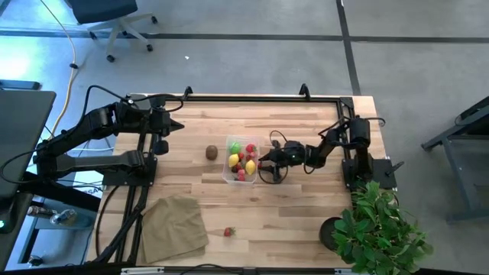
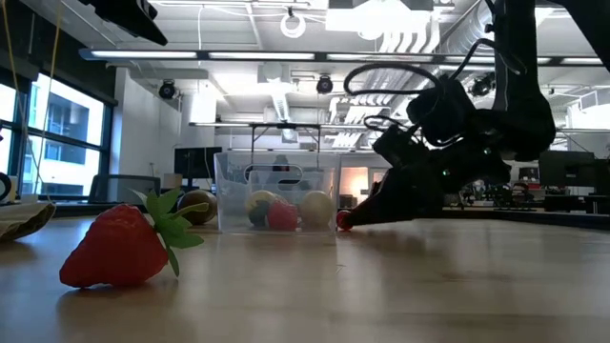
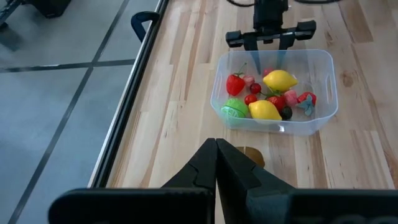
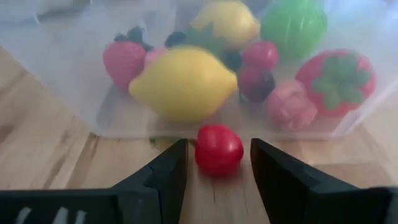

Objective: Pick and placing Produce into tupperware
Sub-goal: Put the red cherry into the transparent bin

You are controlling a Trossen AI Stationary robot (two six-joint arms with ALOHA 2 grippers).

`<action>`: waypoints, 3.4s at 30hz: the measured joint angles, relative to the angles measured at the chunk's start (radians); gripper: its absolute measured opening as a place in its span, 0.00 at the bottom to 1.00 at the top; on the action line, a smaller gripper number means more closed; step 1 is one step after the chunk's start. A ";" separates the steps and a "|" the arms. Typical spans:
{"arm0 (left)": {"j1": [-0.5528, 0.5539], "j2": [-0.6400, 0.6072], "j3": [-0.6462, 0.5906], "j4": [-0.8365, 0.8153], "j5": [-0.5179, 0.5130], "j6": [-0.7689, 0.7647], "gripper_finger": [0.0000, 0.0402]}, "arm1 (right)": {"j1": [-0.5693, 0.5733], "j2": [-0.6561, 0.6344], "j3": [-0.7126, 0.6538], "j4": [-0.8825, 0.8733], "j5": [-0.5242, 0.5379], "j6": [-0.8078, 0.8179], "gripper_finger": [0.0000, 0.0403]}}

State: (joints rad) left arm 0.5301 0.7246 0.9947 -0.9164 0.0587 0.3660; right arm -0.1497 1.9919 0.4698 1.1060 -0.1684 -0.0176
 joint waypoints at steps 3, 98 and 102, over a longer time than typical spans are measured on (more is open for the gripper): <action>0.000 0.000 0.000 0.000 0.000 0.000 0.00 | 0.000 0.000 0.015 -0.044 0.000 -0.002 0.42; 0.000 0.000 0.000 0.000 0.000 0.000 0.00 | -0.021 -0.151 1.075 -1.858 0.061 -0.175 0.28; 0.000 0.000 0.000 0.000 0.000 0.000 0.00 | -0.021 -0.007 1.230 -2.026 0.053 -0.178 0.28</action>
State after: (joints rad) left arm 0.5301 0.7245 0.9946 -0.9161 0.0587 0.3660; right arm -0.1708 1.9846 1.6995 -0.9196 -0.1158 -0.1954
